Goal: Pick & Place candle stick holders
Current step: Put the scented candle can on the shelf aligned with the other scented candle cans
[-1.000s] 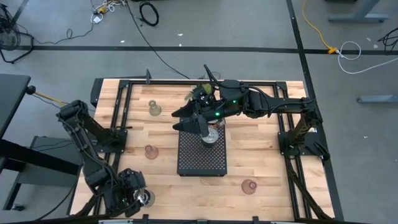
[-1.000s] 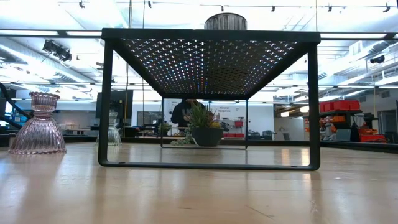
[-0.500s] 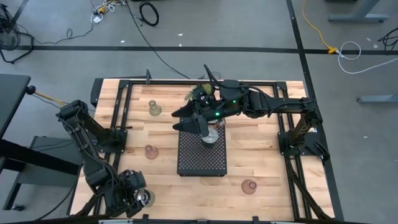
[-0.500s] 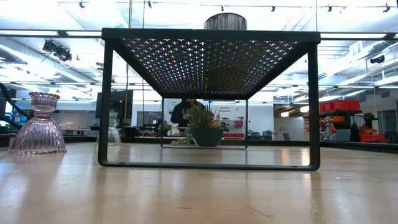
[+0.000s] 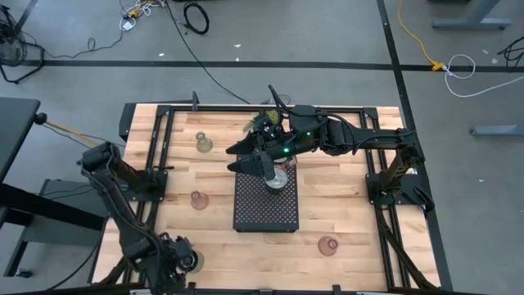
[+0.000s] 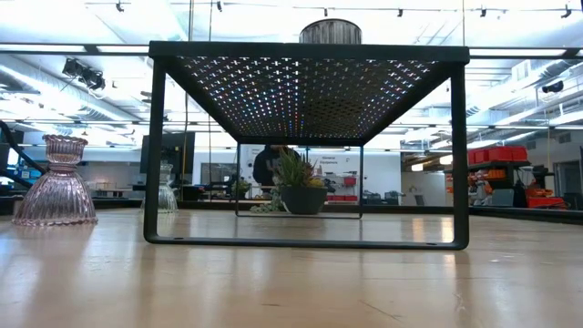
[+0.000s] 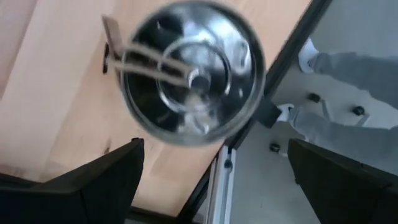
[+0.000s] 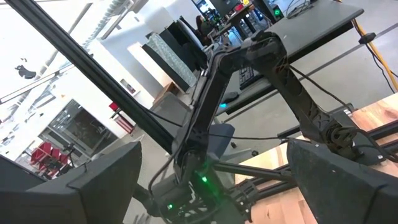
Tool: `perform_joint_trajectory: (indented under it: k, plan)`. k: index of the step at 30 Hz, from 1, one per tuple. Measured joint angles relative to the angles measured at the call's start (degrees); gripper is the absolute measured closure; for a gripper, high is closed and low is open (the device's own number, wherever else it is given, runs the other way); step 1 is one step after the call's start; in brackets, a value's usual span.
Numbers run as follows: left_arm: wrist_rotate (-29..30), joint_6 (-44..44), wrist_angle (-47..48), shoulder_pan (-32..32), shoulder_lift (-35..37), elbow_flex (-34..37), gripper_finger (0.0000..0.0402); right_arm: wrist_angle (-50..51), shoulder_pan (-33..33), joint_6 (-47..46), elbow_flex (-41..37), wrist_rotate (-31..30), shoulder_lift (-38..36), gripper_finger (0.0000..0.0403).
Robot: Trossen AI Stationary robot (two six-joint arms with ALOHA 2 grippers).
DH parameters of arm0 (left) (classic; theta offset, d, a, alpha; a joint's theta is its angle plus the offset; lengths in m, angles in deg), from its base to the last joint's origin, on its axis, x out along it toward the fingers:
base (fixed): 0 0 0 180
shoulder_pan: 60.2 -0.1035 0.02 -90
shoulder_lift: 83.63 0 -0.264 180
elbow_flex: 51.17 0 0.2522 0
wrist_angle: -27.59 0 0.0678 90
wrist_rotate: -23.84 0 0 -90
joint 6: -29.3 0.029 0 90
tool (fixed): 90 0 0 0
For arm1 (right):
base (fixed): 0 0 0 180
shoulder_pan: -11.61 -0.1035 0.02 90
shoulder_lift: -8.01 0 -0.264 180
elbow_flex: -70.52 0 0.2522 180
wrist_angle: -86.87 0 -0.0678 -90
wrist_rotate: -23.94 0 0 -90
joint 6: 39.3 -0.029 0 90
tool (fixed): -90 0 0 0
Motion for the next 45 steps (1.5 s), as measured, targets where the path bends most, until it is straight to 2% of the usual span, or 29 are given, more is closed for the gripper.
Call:
perform_joint_trajectory:
  k: [10,45]
  plan:
    - [4.03,-2.90,-1.01,-3.21,-0.22,-0.01,0.0003,-0.01,0.00,0.00,0.00,0.00,0.00,0.0005]
    - [1.02,-5.01,-0.85,-8.23,-1.10,-0.08,0.0003,0.00,-0.01,0.01,0.00,0.00,-0.02,0.0005]
